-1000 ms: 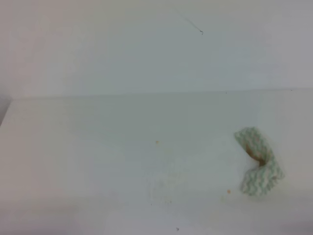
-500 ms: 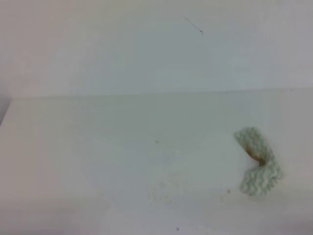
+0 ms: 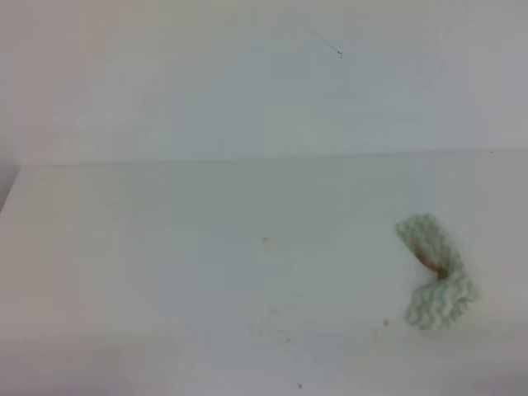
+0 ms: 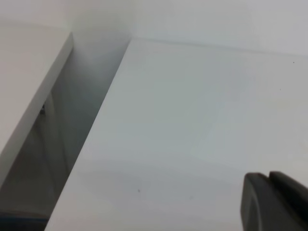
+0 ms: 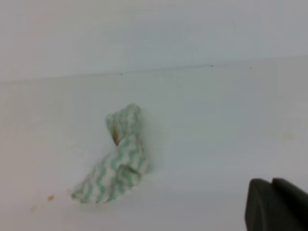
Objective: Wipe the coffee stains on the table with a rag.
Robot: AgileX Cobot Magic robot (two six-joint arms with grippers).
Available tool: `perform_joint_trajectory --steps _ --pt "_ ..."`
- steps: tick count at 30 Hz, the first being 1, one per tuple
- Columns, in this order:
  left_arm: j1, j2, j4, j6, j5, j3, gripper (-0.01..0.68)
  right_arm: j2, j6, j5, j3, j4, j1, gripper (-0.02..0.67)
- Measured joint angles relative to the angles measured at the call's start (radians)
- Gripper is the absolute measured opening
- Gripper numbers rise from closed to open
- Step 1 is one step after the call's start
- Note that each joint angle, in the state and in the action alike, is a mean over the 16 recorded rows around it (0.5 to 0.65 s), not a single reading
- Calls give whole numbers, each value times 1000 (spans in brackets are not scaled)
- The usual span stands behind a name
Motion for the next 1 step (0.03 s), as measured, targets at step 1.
perform_joint_trajectory --steps 1 --pt "0 0 0 0 0 0 -3 0 0 0 0 0 0 0"
